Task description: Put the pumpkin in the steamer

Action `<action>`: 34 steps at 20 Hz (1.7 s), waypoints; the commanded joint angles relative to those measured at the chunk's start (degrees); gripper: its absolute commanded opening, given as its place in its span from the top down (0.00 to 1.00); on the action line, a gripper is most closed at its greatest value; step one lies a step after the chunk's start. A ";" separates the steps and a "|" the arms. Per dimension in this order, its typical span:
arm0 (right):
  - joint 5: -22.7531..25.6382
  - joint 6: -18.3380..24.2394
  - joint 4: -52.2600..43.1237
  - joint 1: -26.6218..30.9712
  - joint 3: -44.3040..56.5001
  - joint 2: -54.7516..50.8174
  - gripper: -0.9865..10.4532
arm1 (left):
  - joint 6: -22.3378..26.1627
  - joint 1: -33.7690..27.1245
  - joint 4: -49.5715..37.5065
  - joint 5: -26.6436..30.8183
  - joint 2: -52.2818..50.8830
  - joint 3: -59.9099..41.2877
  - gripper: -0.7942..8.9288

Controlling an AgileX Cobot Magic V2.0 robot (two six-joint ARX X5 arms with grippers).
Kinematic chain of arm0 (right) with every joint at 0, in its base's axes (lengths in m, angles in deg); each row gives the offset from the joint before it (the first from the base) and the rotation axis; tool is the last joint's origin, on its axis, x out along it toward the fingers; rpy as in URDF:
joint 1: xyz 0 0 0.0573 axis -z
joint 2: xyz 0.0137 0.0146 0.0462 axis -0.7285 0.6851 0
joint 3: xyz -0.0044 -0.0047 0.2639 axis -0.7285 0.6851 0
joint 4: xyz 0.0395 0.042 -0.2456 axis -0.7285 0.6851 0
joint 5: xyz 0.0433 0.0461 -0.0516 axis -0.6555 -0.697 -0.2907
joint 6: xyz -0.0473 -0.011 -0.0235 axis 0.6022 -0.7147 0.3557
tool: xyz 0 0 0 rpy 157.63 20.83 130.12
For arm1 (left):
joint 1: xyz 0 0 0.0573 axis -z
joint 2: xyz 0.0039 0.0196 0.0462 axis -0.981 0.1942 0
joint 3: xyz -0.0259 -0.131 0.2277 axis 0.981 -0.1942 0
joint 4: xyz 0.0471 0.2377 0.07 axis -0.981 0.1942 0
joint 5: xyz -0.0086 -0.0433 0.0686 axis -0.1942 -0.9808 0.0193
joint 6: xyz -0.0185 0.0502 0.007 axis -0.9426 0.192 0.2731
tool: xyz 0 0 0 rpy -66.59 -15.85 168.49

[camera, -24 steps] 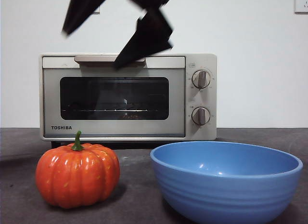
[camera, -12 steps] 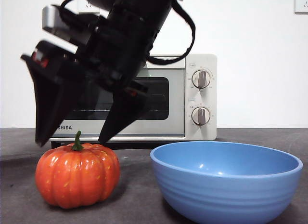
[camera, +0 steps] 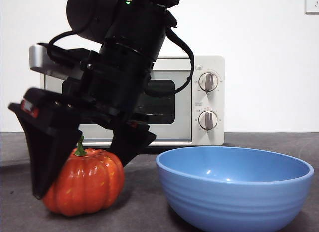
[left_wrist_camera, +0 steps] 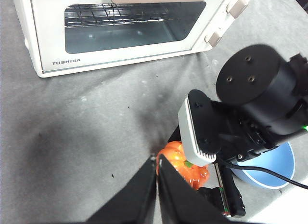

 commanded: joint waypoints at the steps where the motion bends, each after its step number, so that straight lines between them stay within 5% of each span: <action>1: 1.46 0.57 0.07 -0.92 -1.22 1.03 0.51 | 0.57 0.13 -0.26 -0.33 0.26 1.09 0.90; 4: 1.33 0.50 0.33 -0.92 -1.22 1.03 0.60 | 0.57 0.13 -0.26 -0.33 0.26 1.09 0.90; 20: 3.30 0.57 17.46 2.97 -6.75 -19.50 0.60 | 0.57 0.13 -0.46 -0.33 0.26 1.09 0.90; 28: 2.95 -0.44 15.32 8.98 9.42 -33.64 0.60 | 0.57 0.13 -0.44 -0.33 0.26 1.09 0.90; 34: 3.10 -2.29 5.55 7.89 22.58 -33.27 0.60 | 0.57 0.13 -0.35 -0.33 0.26 1.09 0.90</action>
